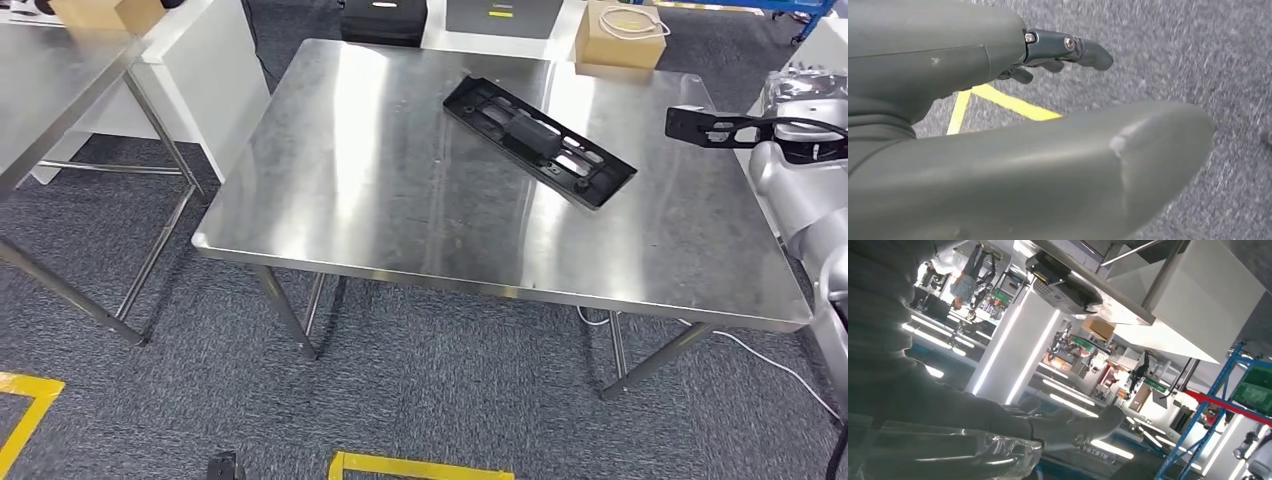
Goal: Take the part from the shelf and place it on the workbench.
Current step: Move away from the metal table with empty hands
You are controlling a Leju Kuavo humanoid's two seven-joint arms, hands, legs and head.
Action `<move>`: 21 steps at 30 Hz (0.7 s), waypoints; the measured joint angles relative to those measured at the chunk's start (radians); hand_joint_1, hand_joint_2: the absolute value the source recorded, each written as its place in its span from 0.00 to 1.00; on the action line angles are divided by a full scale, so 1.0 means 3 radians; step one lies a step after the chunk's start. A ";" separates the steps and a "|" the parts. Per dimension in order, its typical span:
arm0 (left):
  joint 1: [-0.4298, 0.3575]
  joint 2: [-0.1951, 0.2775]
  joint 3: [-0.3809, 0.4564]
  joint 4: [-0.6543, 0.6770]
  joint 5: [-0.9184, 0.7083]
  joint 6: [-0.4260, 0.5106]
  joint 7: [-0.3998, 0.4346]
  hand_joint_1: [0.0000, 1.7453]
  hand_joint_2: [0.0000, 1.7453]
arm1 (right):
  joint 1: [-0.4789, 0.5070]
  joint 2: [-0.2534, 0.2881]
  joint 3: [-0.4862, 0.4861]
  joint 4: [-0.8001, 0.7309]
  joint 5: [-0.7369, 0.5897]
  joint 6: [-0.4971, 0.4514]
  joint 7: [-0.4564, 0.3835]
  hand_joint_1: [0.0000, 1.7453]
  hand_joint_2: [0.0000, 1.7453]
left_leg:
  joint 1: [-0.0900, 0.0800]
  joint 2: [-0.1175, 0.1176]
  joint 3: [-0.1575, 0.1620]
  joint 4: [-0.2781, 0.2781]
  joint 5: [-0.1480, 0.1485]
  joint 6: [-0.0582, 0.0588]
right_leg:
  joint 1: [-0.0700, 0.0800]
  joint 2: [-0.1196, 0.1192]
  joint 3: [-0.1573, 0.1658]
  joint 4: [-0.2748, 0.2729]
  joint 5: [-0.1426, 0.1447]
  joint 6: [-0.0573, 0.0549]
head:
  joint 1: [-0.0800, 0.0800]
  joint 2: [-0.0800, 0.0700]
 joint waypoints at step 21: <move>0.0012 0.0004 0.0000 0.0001 -0.0011 0.0001 0.0009 0.00 0.00 | 0.0045 0.0015 -0.0019 -0.0010 0.0001 0.0024 -0.0001 0.00 1.00 | 0.0062 0.0008 -0.0504 0.0897 -0.0305 -0.0216 | -0.0030 -0.0017 0.0217 -0.0173 0.0004 -0.0157 | -0.0006 0.0000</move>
